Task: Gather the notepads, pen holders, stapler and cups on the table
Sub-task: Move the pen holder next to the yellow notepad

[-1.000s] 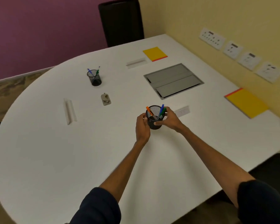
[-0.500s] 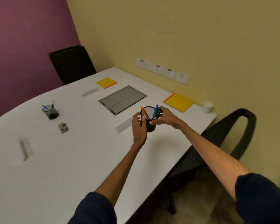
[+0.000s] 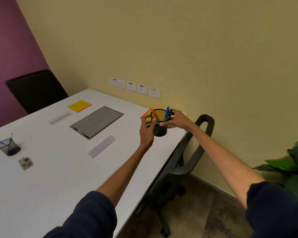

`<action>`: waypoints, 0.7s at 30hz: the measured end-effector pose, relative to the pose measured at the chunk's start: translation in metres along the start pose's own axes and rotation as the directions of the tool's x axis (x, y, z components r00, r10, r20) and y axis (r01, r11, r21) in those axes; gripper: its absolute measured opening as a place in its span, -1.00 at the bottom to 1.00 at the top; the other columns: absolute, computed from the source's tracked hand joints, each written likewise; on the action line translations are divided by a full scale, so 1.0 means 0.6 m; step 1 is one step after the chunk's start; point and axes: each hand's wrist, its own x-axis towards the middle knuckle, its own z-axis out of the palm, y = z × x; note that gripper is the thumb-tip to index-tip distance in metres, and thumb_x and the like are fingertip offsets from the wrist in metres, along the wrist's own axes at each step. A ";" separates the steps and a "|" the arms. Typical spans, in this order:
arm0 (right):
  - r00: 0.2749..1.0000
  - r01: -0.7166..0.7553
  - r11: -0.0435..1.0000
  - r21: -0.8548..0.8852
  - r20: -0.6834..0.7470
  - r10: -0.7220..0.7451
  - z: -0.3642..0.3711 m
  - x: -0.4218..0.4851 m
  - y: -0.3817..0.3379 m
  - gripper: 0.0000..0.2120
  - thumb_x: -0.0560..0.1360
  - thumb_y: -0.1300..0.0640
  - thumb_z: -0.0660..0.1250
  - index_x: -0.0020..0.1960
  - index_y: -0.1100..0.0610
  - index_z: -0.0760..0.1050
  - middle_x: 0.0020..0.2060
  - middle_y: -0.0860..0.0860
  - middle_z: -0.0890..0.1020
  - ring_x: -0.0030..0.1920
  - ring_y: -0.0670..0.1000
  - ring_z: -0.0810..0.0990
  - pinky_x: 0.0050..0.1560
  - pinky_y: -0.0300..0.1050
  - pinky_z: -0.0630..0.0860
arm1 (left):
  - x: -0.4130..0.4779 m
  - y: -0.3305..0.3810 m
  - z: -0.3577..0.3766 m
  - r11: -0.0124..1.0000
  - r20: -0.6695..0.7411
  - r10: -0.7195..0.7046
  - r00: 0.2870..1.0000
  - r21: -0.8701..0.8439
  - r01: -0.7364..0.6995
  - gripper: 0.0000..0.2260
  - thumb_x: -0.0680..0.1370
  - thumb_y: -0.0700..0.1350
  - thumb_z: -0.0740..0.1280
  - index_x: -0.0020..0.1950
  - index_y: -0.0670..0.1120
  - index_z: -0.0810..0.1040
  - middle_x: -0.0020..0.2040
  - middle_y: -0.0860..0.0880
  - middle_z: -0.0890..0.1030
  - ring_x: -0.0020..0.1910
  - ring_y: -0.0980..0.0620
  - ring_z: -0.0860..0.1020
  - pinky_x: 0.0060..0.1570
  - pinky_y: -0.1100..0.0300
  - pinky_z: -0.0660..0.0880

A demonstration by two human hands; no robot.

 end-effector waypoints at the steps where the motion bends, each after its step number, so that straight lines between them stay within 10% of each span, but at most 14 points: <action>1: 1.000 -0.006 1.000 -0.003 -0.019 0.005 -0.015 0.003 0.010 -0.33 0.26 0.10 0.63 0.26 0.20 0.42 0.14 0.11 0.57 0.10 0.11 0.61 -0.04 -0.05 0.65 | 0.008 -0.001 0.016 1.000 0.012 -0.021 1.000 -0.017 0.021 -0.78 0.61 0.08 0.27 0.25 0.13 0.41 0.13 -0.02 0.54 0.07 0.09 0.55 0.16 -0.11 0.56; 21: 0.992 0.011 0.973 -0.231 -0.121 -0.040 -0.220 0.323 0.188 -0.16 0.06 -0.38 0.55 0.14 0.12 0.45 0.01 0.00 0.59 0.02 -0.02 0.57 -0.02 -0.08 0.57 | 0.302 -0.132 0.295 0.953 -0.065 -0.250 0.966 -0.195 0.233 -0.89 0.53 -0.09 0.37 0.02 0.08 0.54 0.06 -0.13 0.65 0.07 -0.11 0.63 -0.06 -0.13 0.64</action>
